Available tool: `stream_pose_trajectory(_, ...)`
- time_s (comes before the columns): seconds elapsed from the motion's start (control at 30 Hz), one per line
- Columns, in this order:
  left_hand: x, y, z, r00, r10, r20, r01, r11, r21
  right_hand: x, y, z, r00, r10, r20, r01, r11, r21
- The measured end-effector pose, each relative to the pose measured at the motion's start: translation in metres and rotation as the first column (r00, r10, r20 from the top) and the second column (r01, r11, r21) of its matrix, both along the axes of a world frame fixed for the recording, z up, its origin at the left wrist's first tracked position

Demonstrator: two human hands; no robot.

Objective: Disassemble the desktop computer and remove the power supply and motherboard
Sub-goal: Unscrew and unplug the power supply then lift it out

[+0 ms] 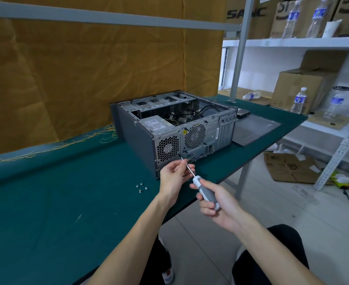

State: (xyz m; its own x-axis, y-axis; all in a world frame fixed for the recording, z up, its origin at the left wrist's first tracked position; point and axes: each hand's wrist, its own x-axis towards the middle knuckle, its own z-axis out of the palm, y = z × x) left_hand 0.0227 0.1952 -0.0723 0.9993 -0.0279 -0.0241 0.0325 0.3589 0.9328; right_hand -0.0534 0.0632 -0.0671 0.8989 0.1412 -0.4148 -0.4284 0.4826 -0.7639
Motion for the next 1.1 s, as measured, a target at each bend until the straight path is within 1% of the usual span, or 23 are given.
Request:
stream_pose_trajectory(0.23,-0.001,-0.001,0.002,1.000,0.018,-0.020,-0.018,1.000,0.002,0.000,-0.003,0.009,0.995,0.056,-0.084,-0.036,0.974,0.225)
stream_pose_trajectory(0.33,-0.001,-0.002,0.003,0.999,0.027,-0.033,-0.026,1.000,0.006,0.003,-0.009,0.018,0.982,0.115,-0.147,-0.048,0.915,0.401)
stream_pose_trajectory(0.47,0.000,-0.001,0.005,0.998,0.005,-0.058,-0.006,1.000,-0.018,0.006,-0.014,0.026,0.966,0.185,-0.181,-0.036,0.789,0.613)
stream_pose_trajectory(0.53,0.000,0.000,0.007,0.997,-0.004,-0.079,0.001,1.000,-0.030,0.008,-0.015,0.029,0.960,0.215,-0.179,-0.048,0.758,0.650)
stream_pose_trajectory(0.57,0.000,0.000,0.008,0.996,-0.005,-0.092,0.002,0.999,-0.038,0.008,-0.015,0.030,0.959,0.219,-0.179,-0.061,0.777,0.626)
stream_pose_trajectory(0.6,-0.001,0.000,0.009,0.994,-0.007,-0.108,0.002,0.999,-0.047,0.008,-0.014,0.032,0.960,0.214,-0.180,-0.077,0.820,0.567)
stream_pose_trajectory(0.63,-0.001,0.000,0.011,0.992,-0.009,-0.127,0.002,0.998,-0.057,0.007,-0.013,0.034,0.964,0.197,-0.178,-0.097,0.885,0.456)
stream_pose_trajectory(0.67,-0.001,-0.001,0.012,0.989,-0.009,-0.147,0.000,0.998,-0.066,0.007,-0.011,0.036,0.976,0.160,-0.148,-0.118,0.958,0.262)
stream_pose_trajectory(0.7,0.000,-0.001,0.014,0.986,-0.009,-0.165,-0.003,0.998,-0.068,0.006,-0.008,0.036,0.990,0.116,-0.081,-0.120,0.992,-0.036)
stream_pose_trajectory(0.73,0.000,-0.001,0.017,0.983,-0.010,-0.182,-0.001,0.998,-0.063,0.005,-0.004,0.037,0.996,0.092,0.021,-0.076,0.912,-0.402)
stream_pose_trajectory(0.77,0.001,-0.001,0.020,0.980,-0.013,-0.200,0.001,0.998,-0.058,0.003,0.000,0.038,0.985,0.106,0.135,0.024,0.693,-0.720)
stream_pose_trajectory(0.8,0.002,-0.001,0.023,0.975,-0.017,-0.221,0.003,0.998,-0.063,0.001,0.002,0.037,0.960,0.160,0.228,0.144,0.417,-0.898)
stream_pose_trajectory(0.83,0.003,-0.001,0.026,0.970,-0.025,-0.243,0.005,0.997,-0.081,-0.001,0.005,0.036,0.932,0.214,0.292,0.246,0.216,-0.945)
stream_pose_trajectory(0.87,0.004,-0.001,0.029,0.963,-0.039,-0.265,0.010,0.994,-0.112,-0.001,0.007,0.036,0.916,0.233,0.328,0.297,0.158,-0.942)
stream_pose_trajectory(0.9,0.004,-0.001,0.032,0.958,-0.060,-0.282,0.019,0.989,-0.145,-0.001,0.007,0.039,0.917,0.195,0.349,0.289,0.280,-0.915)
stream_pose_trajectory(0.93,0.003,-0.001,0.034,0.953,-0.082,-0.291,0.031,0.984,-0.175,0.001,0.005,0.043,0.938,0.113,0.327,0.231,0.498,-0.835)
stream_pose_trajectory(0.97,0.003,-0.001,0.036,0.951,-0.100,-0.292,0.040,0.978,-0.203,0.001,0.002,0.048,0.972,0.044,0.233,0.138,0.692,-0.709)
stream_pose_trajectory(1.0,0.002,-0.001,0.036,0.951,-0.116,-0.286,0.048,0.971,-0.233,0.002,-0.002,0.052,0.993,0.027,0.113,0.043,0.820,-0.571)
stream_pose_trajectory(1.03,0.002,-0.001,0.036,0.952,-0.135,-0.275,0.058,0.961,-0.270,0.002,-0.007,0.055,0.998,0.052,0.025,-0.035,0.885,-0.464)
stream_pose_trajectory(1.07,0.002,-0.001,0.035,0.952,-0.156,-0.262,0.069,0.948,-0.310,0.001,-0.010,0.056,0.997,0.078,-0.025,-0.082,0.922,-0.378)
stream_pose_trajectory(1.1,0.001,-0.002,0.035,0.952,-0.170,-0.254,0.077,0.937,-0.340,0.000,-0.012,0.055,0.995,0.091,-0.031,-0.096,0.943,-0.320)
